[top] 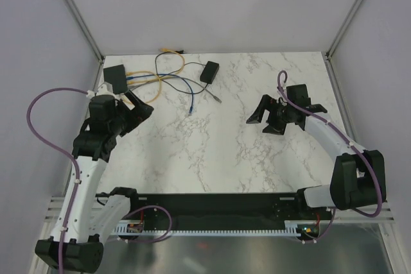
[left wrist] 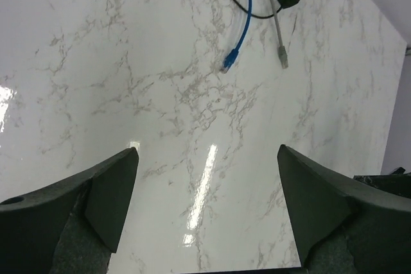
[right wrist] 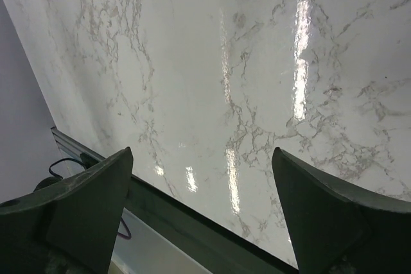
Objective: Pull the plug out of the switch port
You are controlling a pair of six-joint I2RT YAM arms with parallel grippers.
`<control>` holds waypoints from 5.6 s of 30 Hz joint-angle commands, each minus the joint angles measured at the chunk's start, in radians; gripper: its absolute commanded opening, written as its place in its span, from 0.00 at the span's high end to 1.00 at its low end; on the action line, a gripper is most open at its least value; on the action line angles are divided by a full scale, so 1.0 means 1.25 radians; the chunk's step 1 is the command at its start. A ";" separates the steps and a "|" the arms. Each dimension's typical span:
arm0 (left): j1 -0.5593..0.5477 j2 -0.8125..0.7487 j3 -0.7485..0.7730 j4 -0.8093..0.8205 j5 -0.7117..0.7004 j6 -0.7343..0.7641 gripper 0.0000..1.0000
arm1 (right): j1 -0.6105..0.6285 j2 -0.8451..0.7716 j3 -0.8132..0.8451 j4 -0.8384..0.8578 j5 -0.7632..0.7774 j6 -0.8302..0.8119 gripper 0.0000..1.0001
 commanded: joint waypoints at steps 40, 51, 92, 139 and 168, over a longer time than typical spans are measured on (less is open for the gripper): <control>0.182 1.064 0.764 0.020 -0.235 -0.018 0.50 | 0.111 0.005 0.217 -0.235 0.086 -0.189 0.11; 0.161 1.144 0.786 0.018 -0.266 -0.147 0.59 | 0.111 0.069 0.252 -0.241 0.100 -0.187 0.11; 0.123 1.251 0.844 0.017 -0.238 -0.235 0.86 | 0.083 0.134 0.269 -0.265 0.090 -0.219 0.11; 0.109 1.261 0.887 0.054 -0.170 -0.238 0.44 | 0.084 0.160 0.263 -0.235 0.080 -0.183 0.11; 0.131 1.324 0.919 0.027 -0.157 -0.218 0.82 | 0.084 0.182 0.260 -0.230 0.085 -0.177 0.11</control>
